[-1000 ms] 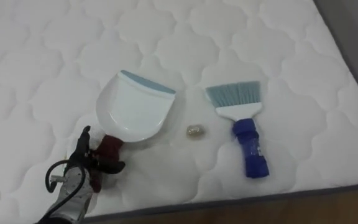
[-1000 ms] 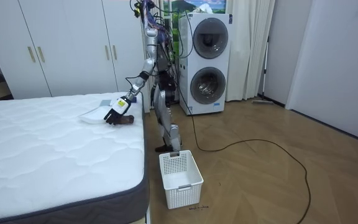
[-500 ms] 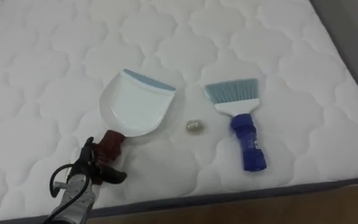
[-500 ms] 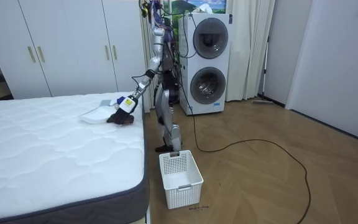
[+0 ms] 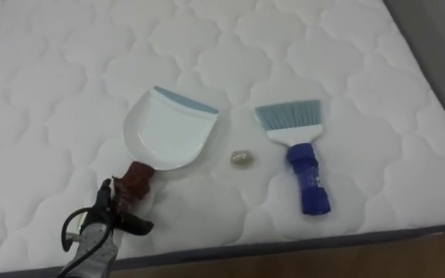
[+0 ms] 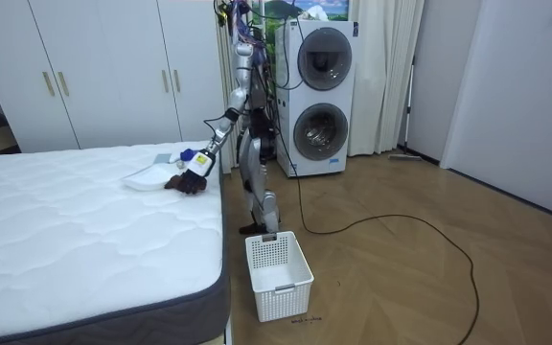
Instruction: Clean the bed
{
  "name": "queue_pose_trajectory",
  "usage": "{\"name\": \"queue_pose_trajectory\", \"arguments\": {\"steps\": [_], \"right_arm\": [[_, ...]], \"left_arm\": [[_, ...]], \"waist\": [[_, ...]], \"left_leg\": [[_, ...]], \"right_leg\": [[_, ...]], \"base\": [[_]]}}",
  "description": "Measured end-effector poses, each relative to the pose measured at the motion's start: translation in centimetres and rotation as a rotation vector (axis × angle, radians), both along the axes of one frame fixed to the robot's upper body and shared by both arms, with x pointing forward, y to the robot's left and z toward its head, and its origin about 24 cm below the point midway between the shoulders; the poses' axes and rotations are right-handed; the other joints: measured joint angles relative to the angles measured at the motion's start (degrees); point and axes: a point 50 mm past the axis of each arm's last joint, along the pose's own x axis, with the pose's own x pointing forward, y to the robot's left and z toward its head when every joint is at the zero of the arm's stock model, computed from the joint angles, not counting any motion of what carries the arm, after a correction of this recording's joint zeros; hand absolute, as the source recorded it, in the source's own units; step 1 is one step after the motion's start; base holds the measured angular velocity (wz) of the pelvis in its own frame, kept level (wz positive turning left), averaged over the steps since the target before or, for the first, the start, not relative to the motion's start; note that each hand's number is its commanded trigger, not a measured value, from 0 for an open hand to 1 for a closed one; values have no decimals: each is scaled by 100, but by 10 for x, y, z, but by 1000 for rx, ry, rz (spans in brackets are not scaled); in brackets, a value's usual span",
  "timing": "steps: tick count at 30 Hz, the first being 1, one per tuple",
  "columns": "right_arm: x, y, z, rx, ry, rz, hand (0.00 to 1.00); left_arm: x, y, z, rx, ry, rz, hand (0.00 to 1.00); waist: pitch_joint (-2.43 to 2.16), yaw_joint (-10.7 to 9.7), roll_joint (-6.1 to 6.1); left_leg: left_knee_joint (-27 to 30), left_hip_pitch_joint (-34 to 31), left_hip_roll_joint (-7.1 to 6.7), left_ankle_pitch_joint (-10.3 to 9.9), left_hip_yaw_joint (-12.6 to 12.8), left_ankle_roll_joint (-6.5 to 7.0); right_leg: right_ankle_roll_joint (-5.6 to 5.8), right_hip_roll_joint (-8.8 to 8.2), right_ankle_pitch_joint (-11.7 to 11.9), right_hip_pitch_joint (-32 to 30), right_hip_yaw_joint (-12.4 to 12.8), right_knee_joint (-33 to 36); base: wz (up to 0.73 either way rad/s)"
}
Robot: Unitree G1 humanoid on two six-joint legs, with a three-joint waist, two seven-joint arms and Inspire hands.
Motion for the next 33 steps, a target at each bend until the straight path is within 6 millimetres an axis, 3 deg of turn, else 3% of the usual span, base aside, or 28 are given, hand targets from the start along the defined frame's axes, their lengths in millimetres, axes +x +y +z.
{"name": "queue_pose_trajectory", "arguments": {"steps": [8,17,20,33], "right_arm": [[3,0,1,-25,-11,41,0],[9,1,2,-30,-35,45,0],[10,2,2,-31,-36,57,0],[14,5,3,-35,-39,92,0]], "left_arm": [[6,-1,4,23,-21,-6,0],[20,-2,14,36,-68,-1,0],[24,-3,17,44,-92,3,0],[26,-4,20,59,-130,30,0]], "waist": [[20,-2,26],[123,-13,19],[182,-31,7],[179,-112,9]], "left_leg": [[101,-128,0,0,-1,0],[325,-411,-19,-4,2,-7],[379,-467,-24,-15,6,-17],[365,-509,-12,-100,5,-45]], "right_leg": [[-10,-11,6,-117,-2,47],[-53,-65,-29,-392,-2,222],[-65,-80,-57,-435,2,303],[-93,-77,-66,-533,-1,432]], "base": [[1],[0],[0],[0]]}}
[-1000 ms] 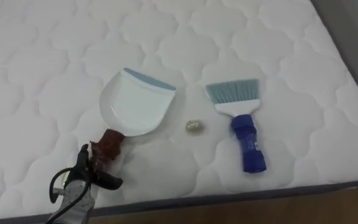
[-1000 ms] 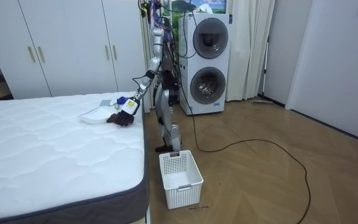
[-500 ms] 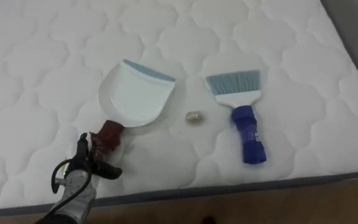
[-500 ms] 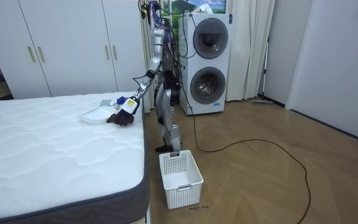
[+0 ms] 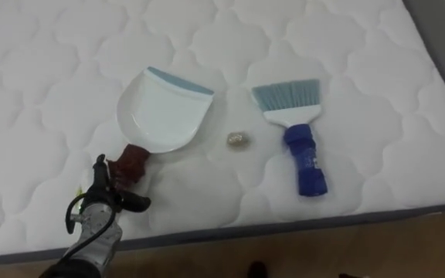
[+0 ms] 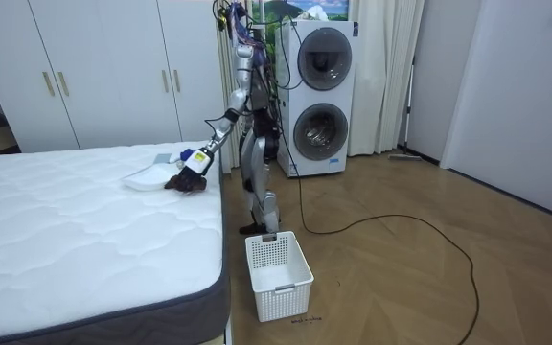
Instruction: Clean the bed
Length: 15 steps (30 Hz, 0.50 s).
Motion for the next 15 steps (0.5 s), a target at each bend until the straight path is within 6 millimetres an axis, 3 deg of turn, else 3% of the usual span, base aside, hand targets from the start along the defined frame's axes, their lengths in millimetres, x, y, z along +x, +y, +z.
{"name": "queue_pose_trajectory", "arguments": {"steps": [10,15], "right_arm": [[7,2,2,-9,-9,38,0],[16,5,4,-6,-33,41,0]], "left_arm": [[11,-2,7,19,-18,-1,0],[15,-1,9,-13,-17,34,0]], "waist": [[-10,-73,-17],[-2,-217,-26]], "left_leg": [[260,-337,10,3,151,3],[339,-382,13,2,175,4]], "right_leg": [[-5,-38,1,-297,25,117],[-6,-43,-9,-308,56,160]], "base": [[-1],[1]]}}
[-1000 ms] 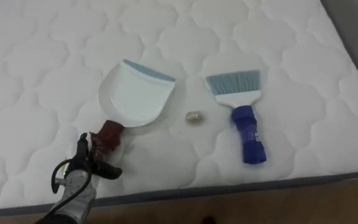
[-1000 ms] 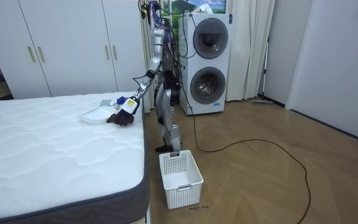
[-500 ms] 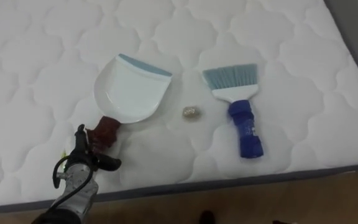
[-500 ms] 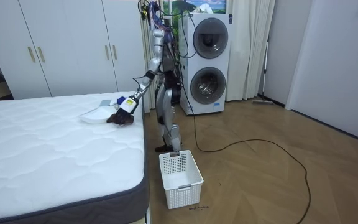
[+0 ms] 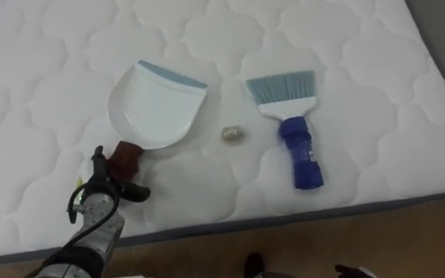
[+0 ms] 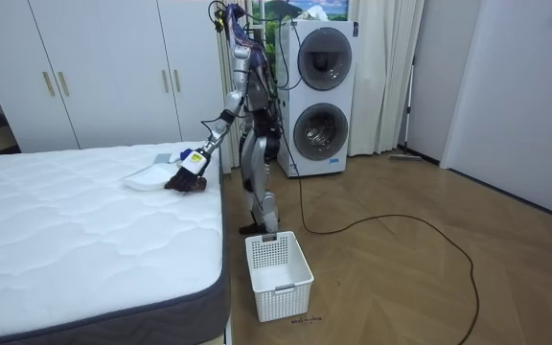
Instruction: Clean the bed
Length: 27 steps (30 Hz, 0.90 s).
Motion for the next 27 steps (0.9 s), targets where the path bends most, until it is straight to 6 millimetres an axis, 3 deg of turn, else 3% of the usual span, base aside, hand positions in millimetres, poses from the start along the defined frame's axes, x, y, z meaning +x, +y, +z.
{"name": "queue_pose_trajectory", "arguments": {"steps": [7,8,10,12,19,23,27], "right_arm": [[6,6,1,-7,-25,-6,0],[7,7,1,-6,-34,-5,0],[10,8,2,-9,-49,-4,0],[14,9,4,-14,-66,-4,0],[19,10,6,-22,-89,2,0],[21,11,7,-21,-100,9,0],[19,11,7,-19,-103,11,0]], "left_arm": [[10,2,7,-49,-21,44,1],[11,4,8,-65,-26,59,31],[13,5,10,-82,-33,66,76],[16,6,14,-79,-42,60,100],[19,17,20,-54,-57,73,100],[16,19,16,-56,-21,76,100],[11,20,10,-67,40,65,100]], "waist": [[30,-99,-40],[32,-127,-44],[38,-153,-48],[67,-152,-51],[93,-153,-43],[138,-165,-20],[139,-165,-12]], "left_leg": [[167,-181,65,-7,156,6],[269,-290,74,-14,169,10],[332,-415,79,-15,205,11],[447,-574,78,-18,240,15],[467,-791,82,-45,279,4],[484,-842,86,-111,277,-2],[524,-952,100,-111,277,-10]], "right_leg": [[-16,-6,-22,-133,-25,52],[-34,-19,-30,-211,-39,114],[-46,-37,-35,-345,-44,184],[-74,-70,-51,-502,-40,302],[-80,-93,-68,-769,-36,447],[-97,-95,-71,-829,-43,506],[-170,-83,-33,-930,-43,518]], "base": [[1],[7],[6],[2],[0],[0],[0]]}}
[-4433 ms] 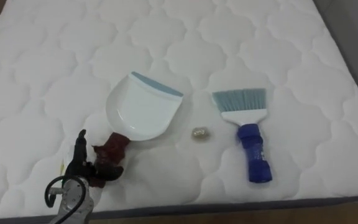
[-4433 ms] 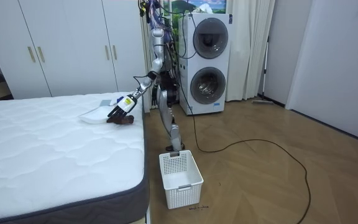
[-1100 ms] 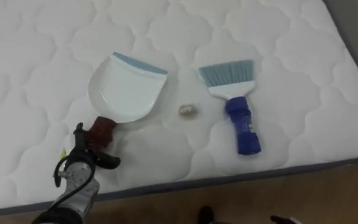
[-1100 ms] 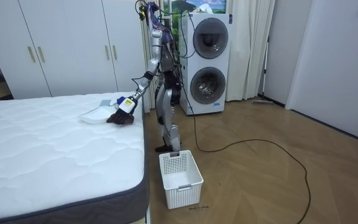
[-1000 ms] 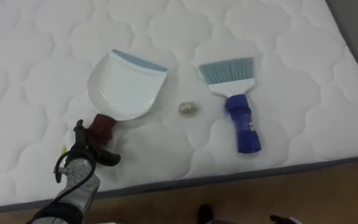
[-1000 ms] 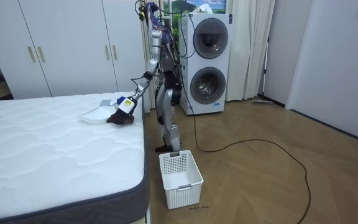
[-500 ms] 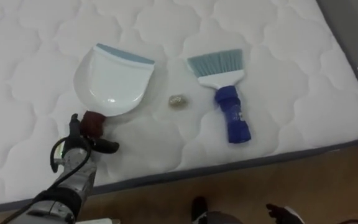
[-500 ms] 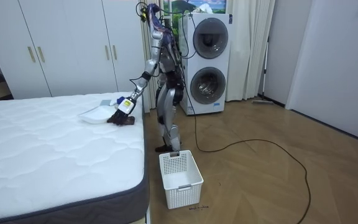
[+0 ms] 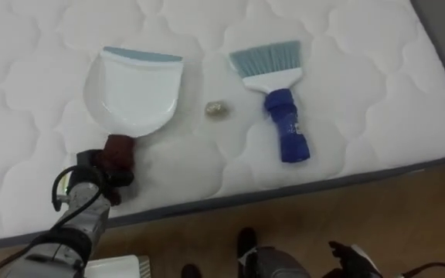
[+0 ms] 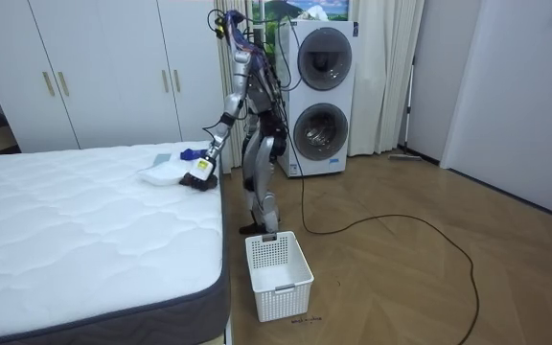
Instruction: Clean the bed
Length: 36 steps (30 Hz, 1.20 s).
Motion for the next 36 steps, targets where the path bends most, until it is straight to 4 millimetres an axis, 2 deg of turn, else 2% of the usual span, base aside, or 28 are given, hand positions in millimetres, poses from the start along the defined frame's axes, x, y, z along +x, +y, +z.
{"name": "queue_pose_trajectory", "arguments": {"steps": [19,22,24,25,32,36], "right_arm": [[-1,1,1,-21,-21,0,0],[-2,1,1,-19,-26,0,0],[-6,1,0,-19,-20,-3,0],[-7,1,0,-19,-19,-3,0],[-9,1,-1,-19,-17,-8,0],[-12,-3,-1,-27,-17,-13,0]], "left_arm": [[4,-3,2,-3,-4,1,100],[4,-3,2,-3,2,2,100],[2,-2,1,17,17,-9,100],[2,-2,0,22,22,-12,100],[-4,3,-3,100,78,-56,100],[-4,11,0,163,85,-90,100]], "waist": [[-16,18,3],[-35,19,3],[-82,35,11],[-88,36,12],[-102,62,35],[-111,199,56]], "left_leg": [[35,-37,-40,-27,7,28],[35,-32,-39,-27,12,28],[33,-1,-34,-26,12,27],[31,33,-34,-26,12,27],[-23,276,-5,-25,38,23],[16,281,4,-37,38,13]], "right_leg": [[19,-53,-10,-54,5,88],[19,-51,-9,-53,6,88],[18,-43,-5,-29,9,80],[17,-42,-5,-10,8,79],[19,-11,0,256,15,-11],[13,9,4,265,40,-5]], "base": [[0],[0],[0],[-4],[-1],[-2]]}}
